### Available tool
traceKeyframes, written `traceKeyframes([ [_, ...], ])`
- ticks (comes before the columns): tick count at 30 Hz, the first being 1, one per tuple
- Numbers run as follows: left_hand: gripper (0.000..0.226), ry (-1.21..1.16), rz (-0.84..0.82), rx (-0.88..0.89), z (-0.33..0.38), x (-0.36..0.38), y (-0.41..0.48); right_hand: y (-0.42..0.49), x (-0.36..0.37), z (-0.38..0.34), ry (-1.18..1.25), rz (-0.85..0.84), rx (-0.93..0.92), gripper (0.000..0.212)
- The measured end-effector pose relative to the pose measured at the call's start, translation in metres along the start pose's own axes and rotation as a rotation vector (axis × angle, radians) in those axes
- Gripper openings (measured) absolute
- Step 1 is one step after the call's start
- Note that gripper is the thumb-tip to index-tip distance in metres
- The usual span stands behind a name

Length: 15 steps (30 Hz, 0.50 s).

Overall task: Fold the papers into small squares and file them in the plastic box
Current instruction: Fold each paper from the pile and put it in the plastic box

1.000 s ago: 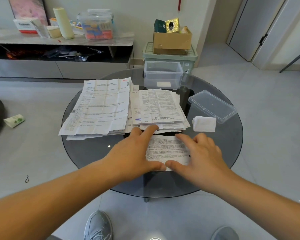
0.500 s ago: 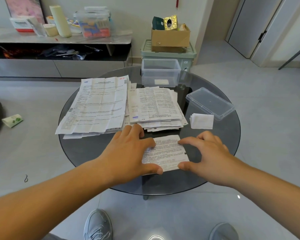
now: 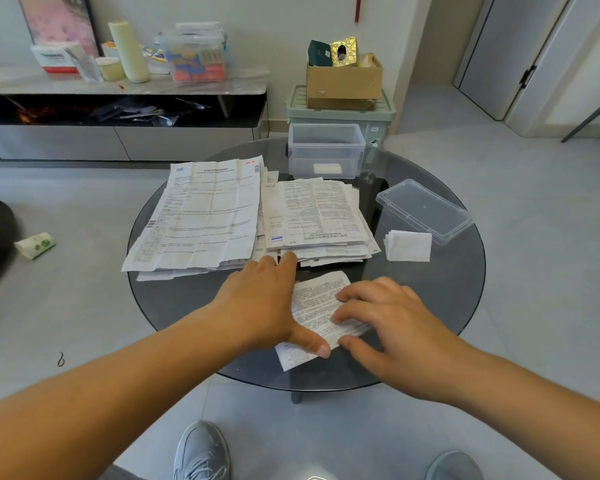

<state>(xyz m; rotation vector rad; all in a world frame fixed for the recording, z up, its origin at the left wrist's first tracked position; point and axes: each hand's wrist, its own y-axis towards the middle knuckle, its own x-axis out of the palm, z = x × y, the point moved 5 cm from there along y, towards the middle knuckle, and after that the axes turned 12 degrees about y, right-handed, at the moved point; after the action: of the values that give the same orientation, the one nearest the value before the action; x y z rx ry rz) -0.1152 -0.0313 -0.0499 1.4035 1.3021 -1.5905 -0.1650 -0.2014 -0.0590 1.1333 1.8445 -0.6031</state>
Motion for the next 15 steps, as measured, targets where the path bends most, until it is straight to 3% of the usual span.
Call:
traceKeyframes([
  [4, 0.102, -0.027, -0.019, -0.025, 0.0, -0.001, -0.001, 0.0, -0.001, 0.0, -0.022, -0.004, -0.005, 0.036],
  [10, 0.044, -0.303, 0.032, -0.046, -0.003, -0.008, 0.0, 0.0, -0.003, 0.0, 0.023, -0.019, 0.023, 0.037],
  [15, 0.034, -0.675, -0.078, -0.032, -0.012, -0.008, -0.001, 0.001, -0.006, -0.002, 0.036, -0.031, 0.036, 0.045],
])
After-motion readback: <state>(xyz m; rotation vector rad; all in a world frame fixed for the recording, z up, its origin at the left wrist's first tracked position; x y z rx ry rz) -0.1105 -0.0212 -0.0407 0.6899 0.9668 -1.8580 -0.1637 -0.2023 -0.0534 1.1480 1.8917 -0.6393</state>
